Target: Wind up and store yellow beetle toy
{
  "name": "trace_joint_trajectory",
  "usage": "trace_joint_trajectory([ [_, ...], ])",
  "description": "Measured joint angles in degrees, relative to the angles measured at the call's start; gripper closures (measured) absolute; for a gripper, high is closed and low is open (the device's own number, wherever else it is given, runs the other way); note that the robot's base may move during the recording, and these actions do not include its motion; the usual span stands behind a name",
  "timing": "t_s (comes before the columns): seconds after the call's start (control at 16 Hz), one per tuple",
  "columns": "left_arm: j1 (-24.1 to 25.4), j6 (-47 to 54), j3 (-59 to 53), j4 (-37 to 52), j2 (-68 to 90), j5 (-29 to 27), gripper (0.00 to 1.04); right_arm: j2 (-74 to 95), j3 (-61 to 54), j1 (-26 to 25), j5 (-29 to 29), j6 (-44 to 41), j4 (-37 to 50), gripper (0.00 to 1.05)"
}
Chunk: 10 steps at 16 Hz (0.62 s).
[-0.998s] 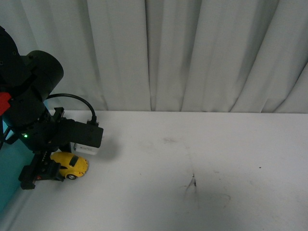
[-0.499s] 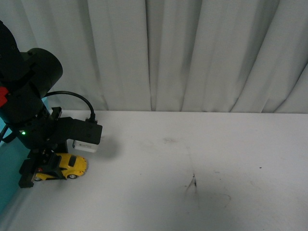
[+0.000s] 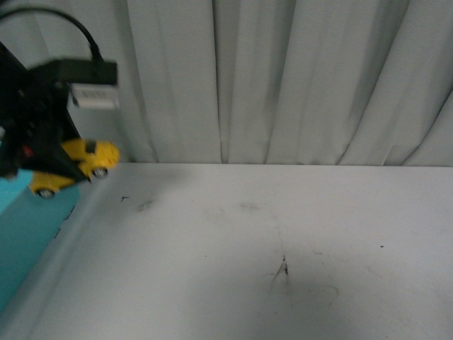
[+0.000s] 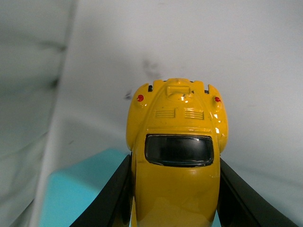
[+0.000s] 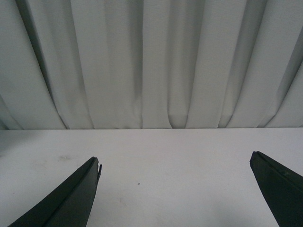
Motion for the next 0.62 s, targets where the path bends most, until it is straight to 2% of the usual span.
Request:
trace_joint_trajectory([
  [0.31, 11.9, -7.0, 5.2, -1.9, -3.7, 1.3, 0.64, 0.0, 0.0, 0.0, 0.0, 0.0, 0.0, 0.06],
  [0.5, 17.7, -11.3, 1.2, 3.5, -5.9, 1.6, 0.64, 0.0, 0.0, 0.0, 0.0, 0.0, 0.0, 0.06],
  [0.62, 21.5, -14.6, -4.4, 8.2, -7.0, -0.9, 0.64, 0.0, 0.0, 0.0, 0.0, 0.0, 0.0, 0.06],
])
